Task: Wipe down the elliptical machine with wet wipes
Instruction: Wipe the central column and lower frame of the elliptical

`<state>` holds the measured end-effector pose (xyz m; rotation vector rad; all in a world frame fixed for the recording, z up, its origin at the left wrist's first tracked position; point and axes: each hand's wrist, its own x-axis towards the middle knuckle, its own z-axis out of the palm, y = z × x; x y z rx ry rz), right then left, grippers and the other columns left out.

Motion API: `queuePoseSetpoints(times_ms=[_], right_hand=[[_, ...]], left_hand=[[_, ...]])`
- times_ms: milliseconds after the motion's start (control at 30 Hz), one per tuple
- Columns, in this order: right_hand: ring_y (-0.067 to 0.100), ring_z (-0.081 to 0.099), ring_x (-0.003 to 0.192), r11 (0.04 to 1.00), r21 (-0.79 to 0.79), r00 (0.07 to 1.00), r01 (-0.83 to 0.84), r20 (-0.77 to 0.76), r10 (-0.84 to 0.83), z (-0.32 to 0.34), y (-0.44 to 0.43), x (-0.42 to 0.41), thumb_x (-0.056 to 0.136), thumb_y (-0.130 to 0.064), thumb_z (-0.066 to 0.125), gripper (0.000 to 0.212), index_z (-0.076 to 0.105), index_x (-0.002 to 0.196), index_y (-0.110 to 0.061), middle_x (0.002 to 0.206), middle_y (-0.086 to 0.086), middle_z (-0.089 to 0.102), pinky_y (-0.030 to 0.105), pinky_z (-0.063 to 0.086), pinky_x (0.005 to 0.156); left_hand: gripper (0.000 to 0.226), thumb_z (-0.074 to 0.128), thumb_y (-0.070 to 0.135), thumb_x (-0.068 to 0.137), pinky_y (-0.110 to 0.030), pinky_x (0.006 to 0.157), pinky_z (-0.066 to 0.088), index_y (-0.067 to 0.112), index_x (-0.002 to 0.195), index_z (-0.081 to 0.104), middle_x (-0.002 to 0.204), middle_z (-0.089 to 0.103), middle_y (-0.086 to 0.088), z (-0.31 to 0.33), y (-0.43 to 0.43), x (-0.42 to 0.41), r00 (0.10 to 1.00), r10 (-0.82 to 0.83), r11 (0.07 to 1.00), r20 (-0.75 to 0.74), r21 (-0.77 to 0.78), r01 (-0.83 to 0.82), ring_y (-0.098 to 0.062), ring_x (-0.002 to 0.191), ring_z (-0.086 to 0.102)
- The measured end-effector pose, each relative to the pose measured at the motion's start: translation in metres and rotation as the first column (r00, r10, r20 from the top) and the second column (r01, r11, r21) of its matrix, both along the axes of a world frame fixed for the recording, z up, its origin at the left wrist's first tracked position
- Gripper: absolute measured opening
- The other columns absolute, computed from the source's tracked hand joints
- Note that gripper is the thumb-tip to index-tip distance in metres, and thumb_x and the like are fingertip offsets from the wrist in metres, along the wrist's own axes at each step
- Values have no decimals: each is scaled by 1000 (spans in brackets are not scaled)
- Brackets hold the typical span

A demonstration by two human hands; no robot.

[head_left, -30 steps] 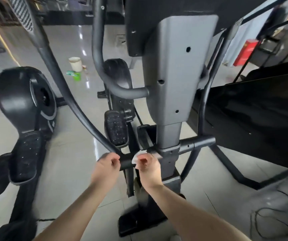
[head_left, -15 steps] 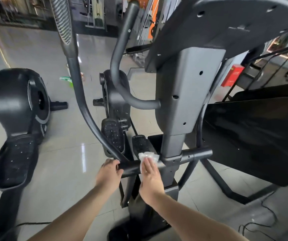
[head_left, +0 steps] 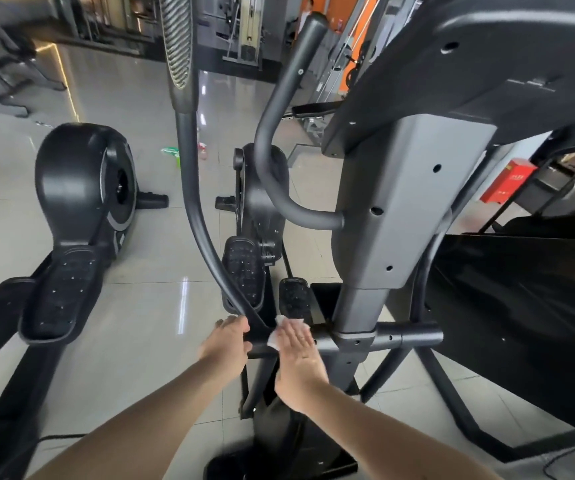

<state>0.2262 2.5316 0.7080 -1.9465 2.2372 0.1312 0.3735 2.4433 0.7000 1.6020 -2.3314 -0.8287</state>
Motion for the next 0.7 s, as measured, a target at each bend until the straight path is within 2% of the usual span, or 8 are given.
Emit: queuePoseSetpoints(times_ms=[67, 133, 200, 333, 433, 533, 600, 700], right_hand=[[21, -19, 156, 996, -26, 994, -89, 57, 91, -8, 0, 8, 99, -12, 42, 80, -6, 163, -10, 170, 5, -18, 39, -12, 127], [21, -20, 156, 992, -38, 991, -124, 36, 125, -12, 1, -1, 95, -7, 45, 87, -10, 163, -14, 167, 2, -23, 40, -11, 127], [25, -23, 154, 997, -17, 996, -78, -50, 77, -12, 6, -19, 91, -3, 49, 99, -20, 160, -16, 165, 3, -28, 43, -13, 127], [35, -19, 155, 999, 9, 975, 43, -218, -40, -8, 14, -38, 94, -14, 51, 102, -34, 149, -1, 165, 18, -27, 48, -17, 124], [37, -26, 153, 997, 20, 990, 80, -117, -77, -10, 9, -21, 93, -14, 51, 100, -27, 155, -4, 164, 18, -29, 50, -18, 124], [30, -33, 150, 996, -44, 997, -72, 9, 73, -10, 6, 10, 94, -8, 46, 96, -30, 153, -11, 160, 11, -37, 45, -19, 124], [24, -34, 150, 981, -105, 982, -164, 82, 173, -13, 6, 19, 98, -10, 42, 91, -30, 152, -12, 159, 5, -38, 41, -18, 125], [21, -20, 156, 960, -147, 967, -237, 55, 247, -21, 4, 5, 100, -8, 40, 78, -4, 163, -14, 170, 4, -18, 41, -10, 128]], left_hand=[[28, 60, 18, 98, -32, 92, 49, 25, 125, 55, 126, 59, 12, 0, 0, 0, 1000, 9, 1000, -1, 29, -9, -12, 114, 56], [28, 58, 19, 99, -32, 89, 52, 27, 125, 53, 119, 59, 14, -2, 0, 1, 999, 25, 997, -19, 73, -24, -11, 101, 61], [27, 56, 21, 101, -32, 84, 52, 27, 127, 52, 117, 58, 13, -3, 0, 3, 999, 24, 996, -22, 89, -22, -13, 92, 58], [27, 54, 24, 103, -32, 84, 50, 25, 130, 51, 130, 60, 8, -4, 1, 4, 999, 23, 995, -32, 96, -19, -16, 96, 58], [27, 55, 24, 102, -30, 83, 46, 26, 129, 52, 131, 60, 9, -5, 2, 4, 998, 35, 994, -45, 105, -30, -16, 99, 58], [24, 56, 23, 102, -28, 76, 46, 26, 125, 53, 121, 65, 7, -5, 1, 4, 997, 44, 994, -58, 106, -37, -13, 90, 59], [21, 56, 24, 102, -28, 67, 48, 26, 122, 54, 105, 66, 5, -4, 1, 5, 996, 42, 993, -82, 115, -33, -14, 79, 60], [23, 55, 25, 102, -24, 55, 39, 26, 125, 55, 86, 59, 7, -5, 3, 10, 989, 49, 989, -140, 145, -29, -8, 62, 50]])
